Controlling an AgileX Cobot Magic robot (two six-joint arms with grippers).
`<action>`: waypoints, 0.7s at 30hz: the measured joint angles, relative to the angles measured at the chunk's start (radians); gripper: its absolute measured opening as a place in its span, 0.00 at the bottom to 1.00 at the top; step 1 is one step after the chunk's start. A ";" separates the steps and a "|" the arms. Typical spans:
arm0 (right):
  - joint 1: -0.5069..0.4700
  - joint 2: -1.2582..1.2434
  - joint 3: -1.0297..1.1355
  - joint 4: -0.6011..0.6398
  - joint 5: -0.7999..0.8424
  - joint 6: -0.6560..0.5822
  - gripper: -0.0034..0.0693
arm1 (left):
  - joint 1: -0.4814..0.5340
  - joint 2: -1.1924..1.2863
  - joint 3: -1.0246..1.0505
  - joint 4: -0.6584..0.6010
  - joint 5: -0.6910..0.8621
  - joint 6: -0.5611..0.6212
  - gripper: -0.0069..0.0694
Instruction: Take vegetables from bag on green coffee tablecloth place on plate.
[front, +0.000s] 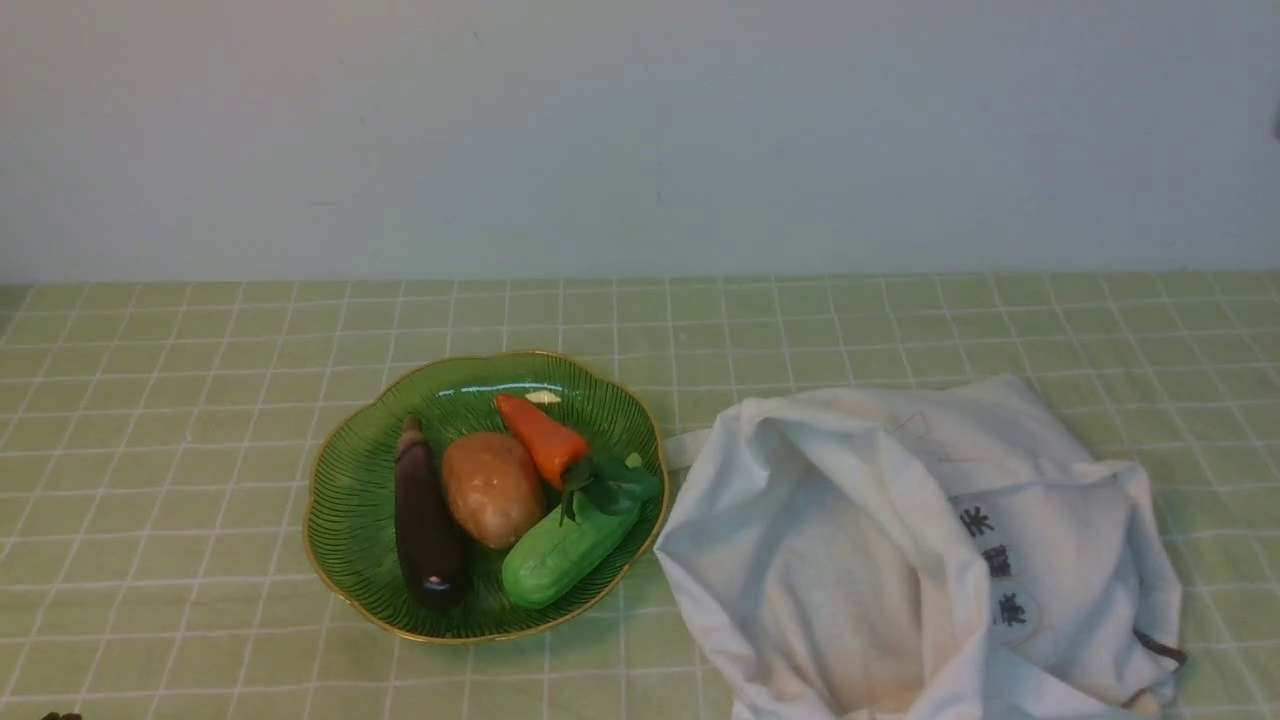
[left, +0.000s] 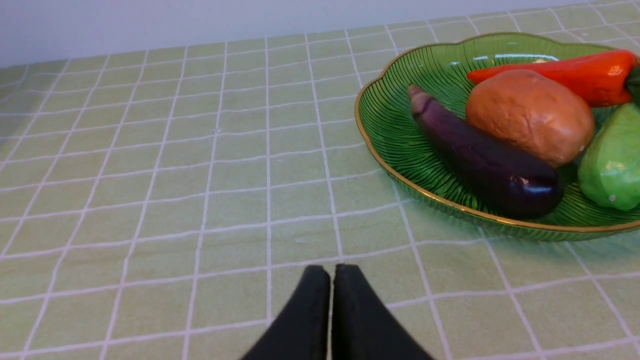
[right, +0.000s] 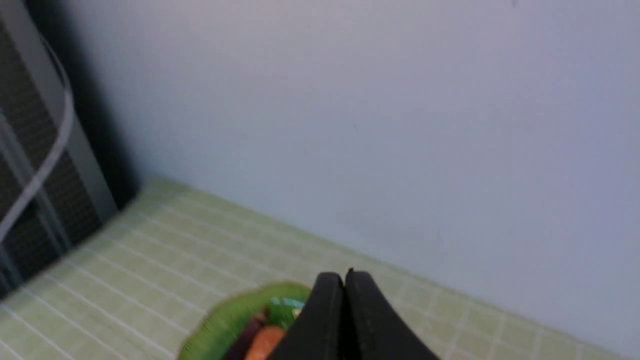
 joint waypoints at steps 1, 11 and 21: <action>0.000 -0.057 0.036 -0.001 -0.034 0.007 0.02 | 0.000 0.000 0.000 0.000 0.000 0.000 0.08; 0.000 -0.482 0.346 -0.026 -0.156 0.079 0.02 | 0.000 0.000 0.000 0.000 0.000 0.000 0.08; 0.000 -0.611 0.428 0.054 -0.147 0.104 0.02 | 0.000 0.000 0.000 0.000 0.000 0.000 0.08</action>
